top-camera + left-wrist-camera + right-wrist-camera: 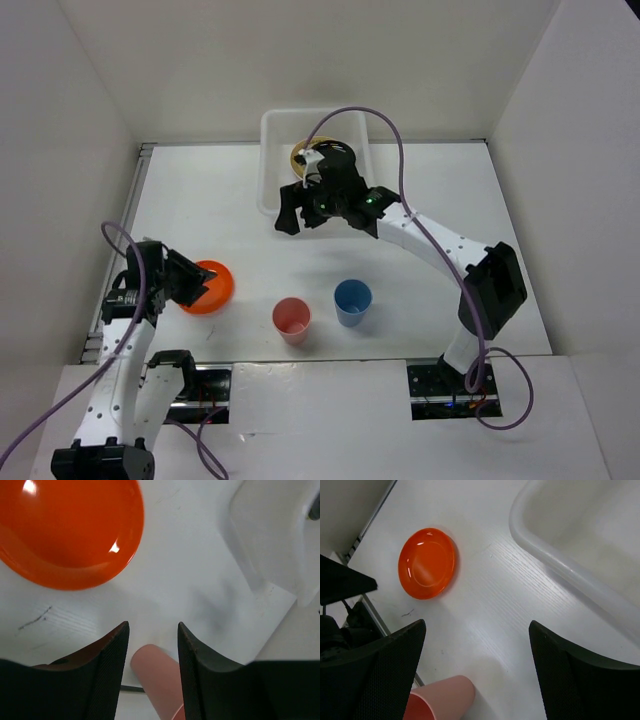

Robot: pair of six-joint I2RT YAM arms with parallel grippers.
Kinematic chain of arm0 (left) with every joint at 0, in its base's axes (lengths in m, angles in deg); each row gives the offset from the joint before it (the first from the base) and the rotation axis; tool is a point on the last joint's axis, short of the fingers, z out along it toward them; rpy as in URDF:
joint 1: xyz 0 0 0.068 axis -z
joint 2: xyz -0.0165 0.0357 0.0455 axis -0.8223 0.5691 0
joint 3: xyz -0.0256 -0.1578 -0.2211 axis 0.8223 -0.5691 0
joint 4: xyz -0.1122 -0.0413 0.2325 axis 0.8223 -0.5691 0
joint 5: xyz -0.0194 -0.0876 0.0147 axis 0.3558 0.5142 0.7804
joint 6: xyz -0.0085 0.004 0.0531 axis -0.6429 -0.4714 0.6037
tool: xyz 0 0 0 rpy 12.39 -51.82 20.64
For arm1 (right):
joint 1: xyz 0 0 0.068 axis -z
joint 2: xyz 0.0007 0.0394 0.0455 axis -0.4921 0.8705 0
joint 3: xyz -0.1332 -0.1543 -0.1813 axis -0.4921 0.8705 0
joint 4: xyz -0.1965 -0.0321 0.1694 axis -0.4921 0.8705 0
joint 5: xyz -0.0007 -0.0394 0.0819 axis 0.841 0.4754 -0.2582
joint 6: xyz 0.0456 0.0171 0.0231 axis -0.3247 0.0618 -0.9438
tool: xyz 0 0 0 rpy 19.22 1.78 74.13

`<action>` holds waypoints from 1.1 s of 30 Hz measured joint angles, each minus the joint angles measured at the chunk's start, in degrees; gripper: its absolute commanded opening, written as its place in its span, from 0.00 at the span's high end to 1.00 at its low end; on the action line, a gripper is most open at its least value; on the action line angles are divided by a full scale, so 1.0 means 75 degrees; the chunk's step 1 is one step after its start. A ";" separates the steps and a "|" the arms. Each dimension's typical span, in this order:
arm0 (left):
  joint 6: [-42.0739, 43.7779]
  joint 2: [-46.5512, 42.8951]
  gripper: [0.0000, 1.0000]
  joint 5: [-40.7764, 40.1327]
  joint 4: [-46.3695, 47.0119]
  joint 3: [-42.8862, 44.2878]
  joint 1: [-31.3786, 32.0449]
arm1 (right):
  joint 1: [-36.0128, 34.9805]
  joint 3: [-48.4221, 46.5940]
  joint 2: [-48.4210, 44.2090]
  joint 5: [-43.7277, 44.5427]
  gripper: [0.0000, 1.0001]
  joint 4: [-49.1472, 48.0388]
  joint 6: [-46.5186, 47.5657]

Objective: Place the mixed dishes into the plastic bin

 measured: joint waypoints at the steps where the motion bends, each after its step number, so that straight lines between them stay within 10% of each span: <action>1: -0.0207 -0.0070 0.49 0.0096 -0.0017 -0.0291 -0.0006 | 0.0000 -0.0073 0.0029 -0.0055 0.12 0.0003 0.0044; 12: -0.1440 -0.1020 0.46 -0.1014 -0.0347 0.0944 -0.0012 | -0.0466 -0.1524 0.1856 -0.1026 0.16 -0.0064 0.0300; 21: -0.0778 -0.0437 0.44 -0.1766 0.0029 0.3567 -0.0017 | -0.1568 -0.2448 0.3652 -0.1480 0.23 0.0023 0.0055; 33: 0.0009 -0.0259 0.43 -0.1915 0.0184 0.4051 -0.0017 | -0.1973 -0.3905 0.5184 -0.1399 0.26 0.0003 -0.0551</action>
